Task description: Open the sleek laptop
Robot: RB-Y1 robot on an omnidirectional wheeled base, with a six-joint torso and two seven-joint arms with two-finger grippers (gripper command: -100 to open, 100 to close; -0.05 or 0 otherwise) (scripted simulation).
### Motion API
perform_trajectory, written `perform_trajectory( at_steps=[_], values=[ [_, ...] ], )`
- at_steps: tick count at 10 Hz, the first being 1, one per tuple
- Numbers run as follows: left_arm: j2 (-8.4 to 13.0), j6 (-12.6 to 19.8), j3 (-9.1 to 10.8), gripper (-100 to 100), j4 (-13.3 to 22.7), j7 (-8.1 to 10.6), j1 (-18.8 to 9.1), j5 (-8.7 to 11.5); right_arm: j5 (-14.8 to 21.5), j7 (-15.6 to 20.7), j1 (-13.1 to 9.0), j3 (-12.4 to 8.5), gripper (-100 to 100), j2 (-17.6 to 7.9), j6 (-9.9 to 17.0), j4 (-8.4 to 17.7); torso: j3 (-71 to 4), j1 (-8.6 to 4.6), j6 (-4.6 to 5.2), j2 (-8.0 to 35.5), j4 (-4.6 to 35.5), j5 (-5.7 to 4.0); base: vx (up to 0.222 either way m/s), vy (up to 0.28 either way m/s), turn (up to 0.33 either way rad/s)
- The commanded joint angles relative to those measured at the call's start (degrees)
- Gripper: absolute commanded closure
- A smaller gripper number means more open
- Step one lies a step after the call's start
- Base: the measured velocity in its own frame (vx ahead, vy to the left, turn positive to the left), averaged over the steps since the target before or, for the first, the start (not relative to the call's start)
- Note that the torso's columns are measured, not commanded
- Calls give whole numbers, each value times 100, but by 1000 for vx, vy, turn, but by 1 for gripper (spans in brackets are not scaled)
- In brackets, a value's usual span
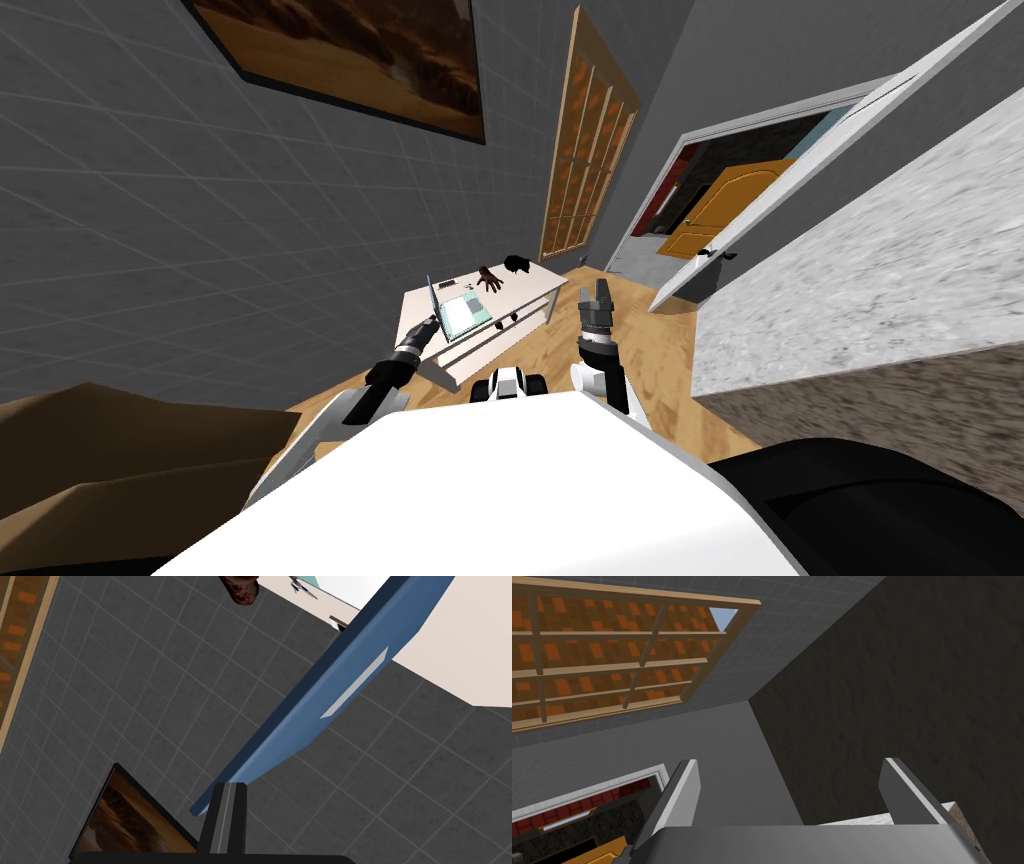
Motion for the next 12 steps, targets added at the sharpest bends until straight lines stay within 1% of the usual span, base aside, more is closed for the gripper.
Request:
perform_trajectory(
  at_steps=[1,2,3,4,5,6,7,8,9,10,12],
  values=[
    [268,390,-52,100,-439,-161,329,-85,0,0,0,0,0,0,0,0,9,8,-9,15,7,0,81,-59,-29],
    [207,266,-25,100,-334,-102,257,-52,0,0,0,0,0,0,0,0,12,2,-12,19,10,-2,38,-31,5],
    [305,402,72,-100,-481,-240,345,-219,0,0,0,0,0,0,0,0,17,13,-12,28,12,0,57,-47,69],
    [360,464,120,-100,-492,-310,396,-307,0,0,0,0,0,0,0,0,14,6,-16,22,12,-2,106,-80,77],
    [414,522,147,-100,-671,-368,451,-375,0,0,1,0,0,0,0,0,8,-8,-15,13,9,-6,105,-71,39],
    [427,535,152,-100,-781,-381,464,-389,0,0,1,0,0,0,0,0,10,-5,-15,19,10,-6,56,-36,7],
    [410,509,145,-100,-704,-360,452,-369,0,0,0,0,0,0,0,0,22,8,-14,38,16,-2,19,-12,-1],
    [413,519,146,-100,-717,-368,451,-372,0,0,-1,-1,0,-1,0,0,31,15,-15,50,20,1,8,-4,0],
    [413,518,146,100,-716,-367,450,-372,0,0,-1,-1,0,-1,0,0,30,12,-16,49,20,0,0,0,0],
    [595,687,172,100,-828,-482,594,-402,0,0,-1,0,0,0,0,0,24,10,-20,38,16,-1,28,-63,-32],
    [776,861,204,100,-935,-598,740,-434,0,0,0,0,0,0,0,0,4,-18,-16,7,7,-10,89,-94,-18]
  ],
)
